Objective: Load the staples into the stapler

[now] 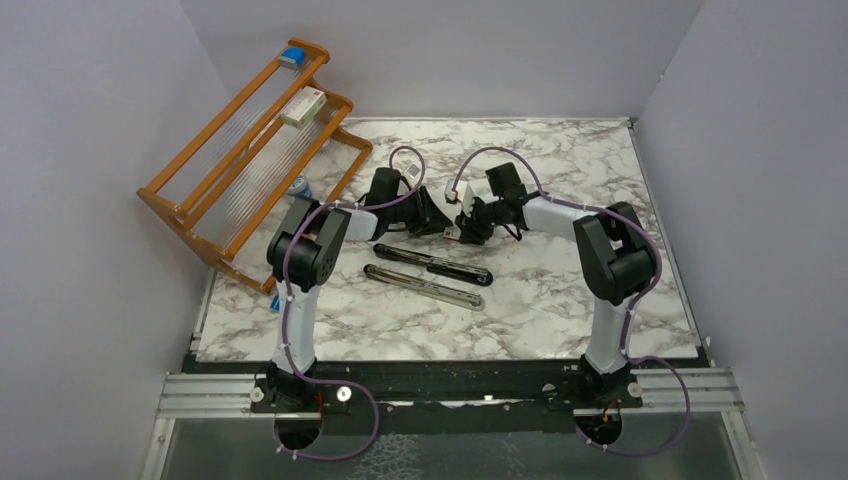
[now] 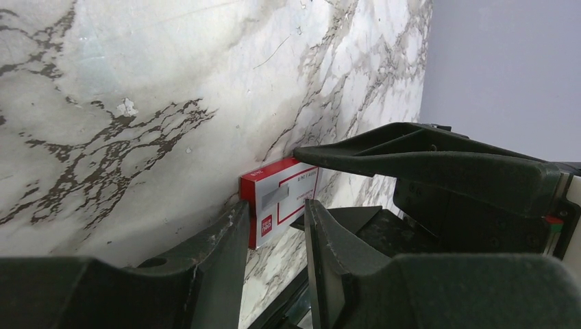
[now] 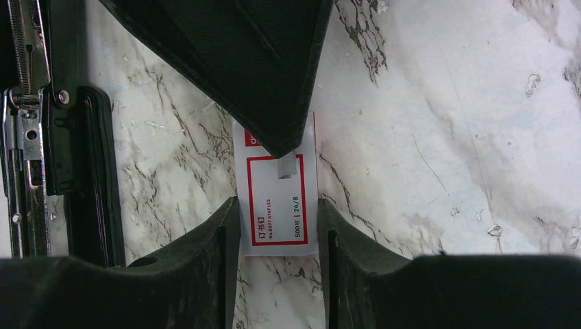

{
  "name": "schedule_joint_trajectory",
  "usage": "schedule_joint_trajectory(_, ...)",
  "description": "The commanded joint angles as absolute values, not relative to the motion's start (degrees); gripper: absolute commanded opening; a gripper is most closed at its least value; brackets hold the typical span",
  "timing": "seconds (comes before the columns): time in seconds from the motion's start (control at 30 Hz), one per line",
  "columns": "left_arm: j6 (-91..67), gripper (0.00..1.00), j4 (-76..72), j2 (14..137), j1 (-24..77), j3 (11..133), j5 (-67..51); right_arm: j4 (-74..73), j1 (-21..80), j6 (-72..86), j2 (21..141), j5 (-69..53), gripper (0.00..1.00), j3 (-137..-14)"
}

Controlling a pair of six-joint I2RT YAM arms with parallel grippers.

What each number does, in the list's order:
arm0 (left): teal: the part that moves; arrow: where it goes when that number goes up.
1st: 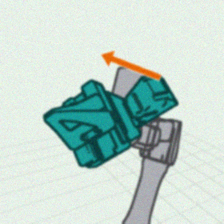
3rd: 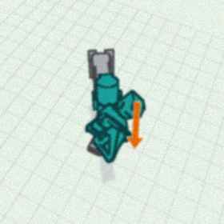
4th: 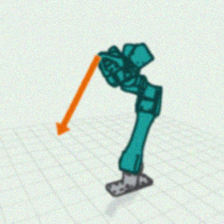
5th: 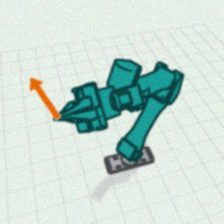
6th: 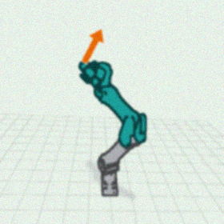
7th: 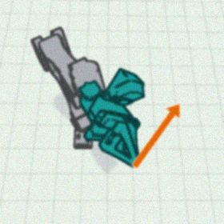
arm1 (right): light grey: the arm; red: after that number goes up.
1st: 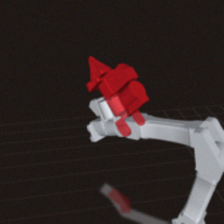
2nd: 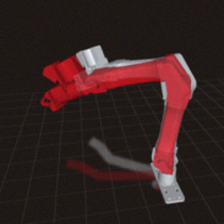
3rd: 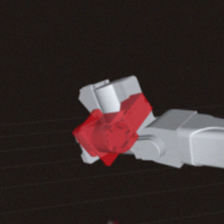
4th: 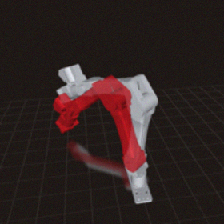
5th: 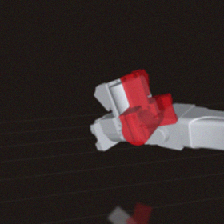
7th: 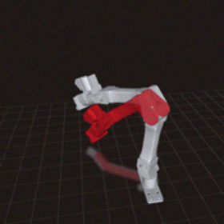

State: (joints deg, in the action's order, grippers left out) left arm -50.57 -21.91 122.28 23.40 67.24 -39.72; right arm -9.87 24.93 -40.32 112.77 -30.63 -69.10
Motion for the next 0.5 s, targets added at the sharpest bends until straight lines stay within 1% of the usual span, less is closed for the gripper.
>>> schedule_joint_trajectory(0.0, -51.87, 0.38, -25.48, 123.74, 25.81, 66.50, -43.68, -15.76, 26.45, -40.92, 117.51, -25.97, 0.32, -67.06)
schedule_joint_trajectory(0.47, -53.58, 0.38, -29.50, 125.10, 28.27, 65.99, -46.19, -15.17, 26.97, -40.34, 117.95, -27.64, 0.36, -67.74)
